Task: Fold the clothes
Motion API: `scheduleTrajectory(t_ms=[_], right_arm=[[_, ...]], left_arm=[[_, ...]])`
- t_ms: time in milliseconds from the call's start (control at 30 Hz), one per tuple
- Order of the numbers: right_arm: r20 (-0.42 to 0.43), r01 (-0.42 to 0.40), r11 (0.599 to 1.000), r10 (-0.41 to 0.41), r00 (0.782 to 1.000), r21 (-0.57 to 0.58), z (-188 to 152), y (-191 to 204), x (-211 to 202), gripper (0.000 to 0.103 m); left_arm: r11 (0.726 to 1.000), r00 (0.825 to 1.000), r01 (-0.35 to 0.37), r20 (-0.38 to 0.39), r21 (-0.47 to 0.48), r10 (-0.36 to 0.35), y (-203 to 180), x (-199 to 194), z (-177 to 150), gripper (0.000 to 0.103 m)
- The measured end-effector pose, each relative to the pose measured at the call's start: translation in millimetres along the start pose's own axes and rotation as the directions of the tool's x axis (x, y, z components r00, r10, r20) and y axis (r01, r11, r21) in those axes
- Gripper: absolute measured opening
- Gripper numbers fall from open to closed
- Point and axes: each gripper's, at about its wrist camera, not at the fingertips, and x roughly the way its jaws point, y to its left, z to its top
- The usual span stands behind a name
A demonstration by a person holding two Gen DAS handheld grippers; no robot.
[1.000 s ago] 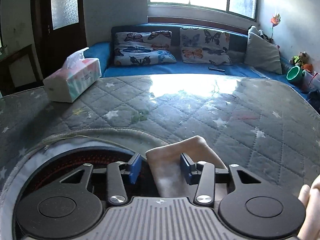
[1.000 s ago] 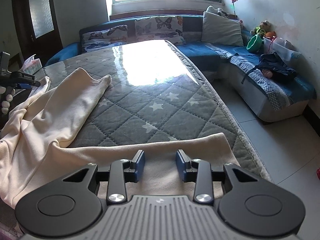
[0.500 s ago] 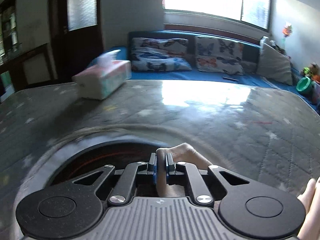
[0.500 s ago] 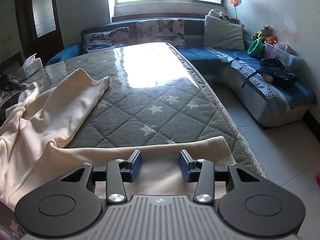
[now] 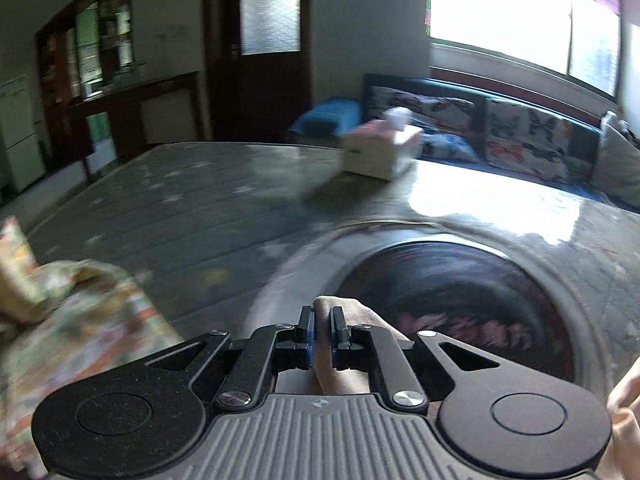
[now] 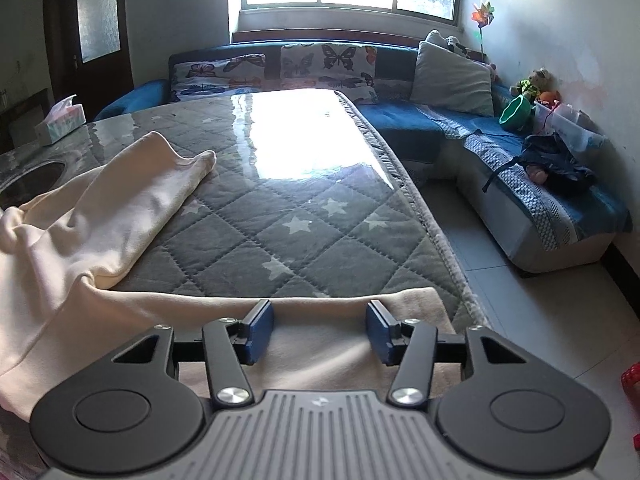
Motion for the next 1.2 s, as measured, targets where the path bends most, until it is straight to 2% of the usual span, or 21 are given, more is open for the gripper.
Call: scheduleTrajectory(t_ms=[67, 467, 600, 667, 867, 1000, 1100, 1200], right_arm=[[0.000, 0.008, 1.000, -0.008, 1.000, -0.012, 1.5, -1.4, 2.4, 0.057], [0.004, 0.020, 0.999, -0.020, 1.000, -0.043, 4.9, -4.7, 7.1, 0.059], [0.002, 0.028, 0.997, -0.028, 1.000, -0.065, 9.3, -0.7, 7.7, 0.058], [-0.002, 0.012, 0.996, -0.013, 1.000, -0.085, 12.7, 7.3, 4.6, 0.054], [0.012, -0.133, 0.975, 0.137, 0.990, -0.176, 22.4, 47.3, -17.9, 0.053], [0.008, -0.255, 0.930, 0.267, 0.964, -0.263, 27.6, 87.7, -32.0, 0.053], [-0.011, -0.319, 0.891, 0.333, 0.943, -0.323, 27.5, 112.9, -34.7, 0.053], [-0.046, -0.374, 0.849, 0.386, 0.921, -0.374, 24.4, 139.2, -35.7, 0.053]], left_arm=[[1.000, 1.000, -0.023, 0.009, -0.003, 0.023, 13.6, -14.3, -7.6, 0.008], [0.989, 0.989, -0.147, -0.034, -0.032, 0.146, 70.1, -69.8, -58.5, 0.008], [0.994, 0.990, -0.108, -0.096, -0.029, 0.105, 74.9, -72.6, -72.2, 0.009], [0.995, 0.991, -0.096, -0.097, -0.009, 0.094, 73.1, -76.7, -71.3, 0.014], [0.999, 0.998, -0.030, -0.060, 0.030, 0.032, 61.7, -87.5, -60.8, 0.019], [0.989, 0.996, 0.093, -0.023, 0.113, -0.091, 31.5, -104.4, -57.8, 0.019], [0.959, 0.972, 0.234, -0.036, 0.158, -0.231, 0.2, -115.3, -60.5, 0.019], [0.898, 0.924, 0.381, -0.079, 0.218, -0.373, -35.5, -123.5, -67.5, 0.018]])
